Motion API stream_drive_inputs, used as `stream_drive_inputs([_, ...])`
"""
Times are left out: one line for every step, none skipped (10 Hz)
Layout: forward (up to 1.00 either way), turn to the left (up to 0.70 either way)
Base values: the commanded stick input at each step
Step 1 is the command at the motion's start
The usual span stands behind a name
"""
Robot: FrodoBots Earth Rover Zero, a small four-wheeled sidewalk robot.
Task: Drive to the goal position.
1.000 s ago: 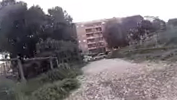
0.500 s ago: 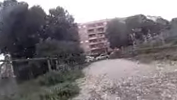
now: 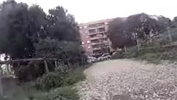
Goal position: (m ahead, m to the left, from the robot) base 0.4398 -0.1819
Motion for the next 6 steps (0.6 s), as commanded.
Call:
stream_drive_inputs([0.70, 0.00])
stream_drive_inputs([0.70, 0.00])
stream_drive_inputs([0.70, 0.00])
stream_drive_inputs([0.70, 0.00])
stream_drive_inputs([0.70, 0.00])
stream_drive_inputs([0.70, 0.00])
